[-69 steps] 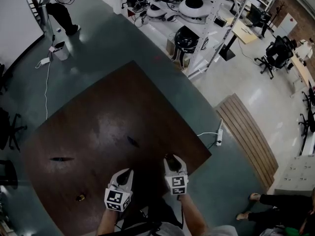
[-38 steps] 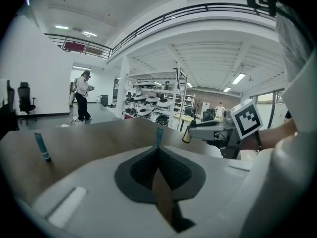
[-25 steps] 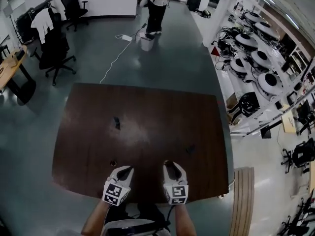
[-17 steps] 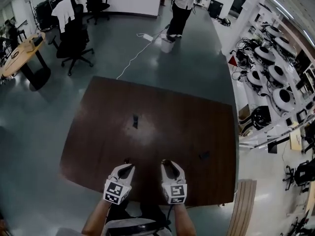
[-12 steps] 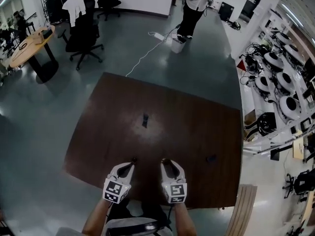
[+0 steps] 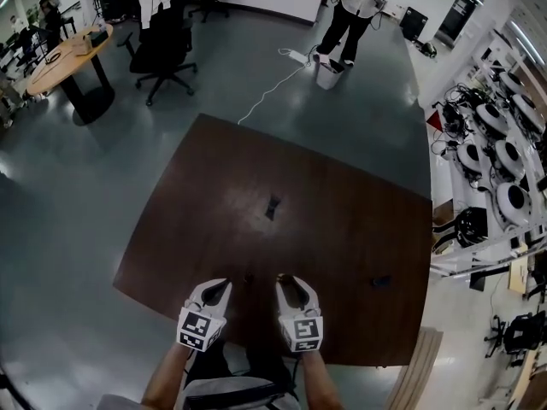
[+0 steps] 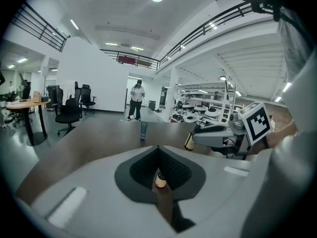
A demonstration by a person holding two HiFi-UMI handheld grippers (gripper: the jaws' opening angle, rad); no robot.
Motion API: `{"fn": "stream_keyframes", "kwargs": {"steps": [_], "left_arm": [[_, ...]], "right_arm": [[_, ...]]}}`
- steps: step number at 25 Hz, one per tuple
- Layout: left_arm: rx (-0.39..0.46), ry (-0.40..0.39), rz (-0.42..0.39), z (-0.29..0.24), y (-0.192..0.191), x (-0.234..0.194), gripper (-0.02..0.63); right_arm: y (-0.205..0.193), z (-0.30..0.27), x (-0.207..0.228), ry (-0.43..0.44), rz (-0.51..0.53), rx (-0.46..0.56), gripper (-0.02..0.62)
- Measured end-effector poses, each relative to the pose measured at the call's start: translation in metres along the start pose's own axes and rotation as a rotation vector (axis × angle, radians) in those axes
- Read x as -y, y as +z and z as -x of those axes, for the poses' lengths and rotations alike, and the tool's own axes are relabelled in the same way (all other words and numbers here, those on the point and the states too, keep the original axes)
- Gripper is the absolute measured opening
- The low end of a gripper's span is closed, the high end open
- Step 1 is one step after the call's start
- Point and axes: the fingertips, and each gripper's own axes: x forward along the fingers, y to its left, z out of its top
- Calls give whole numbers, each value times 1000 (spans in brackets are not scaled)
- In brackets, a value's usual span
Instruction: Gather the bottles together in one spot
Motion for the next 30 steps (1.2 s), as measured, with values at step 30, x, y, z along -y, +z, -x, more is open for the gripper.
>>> {"fn": "stream_keyframes", "kwargs": {"steps": [30], "left_arm": [[-50, -10, 12, -29, -46, -20, -2]], "right_arm": [[-89, -38, -32, 82, 8, -109, 130]]}}
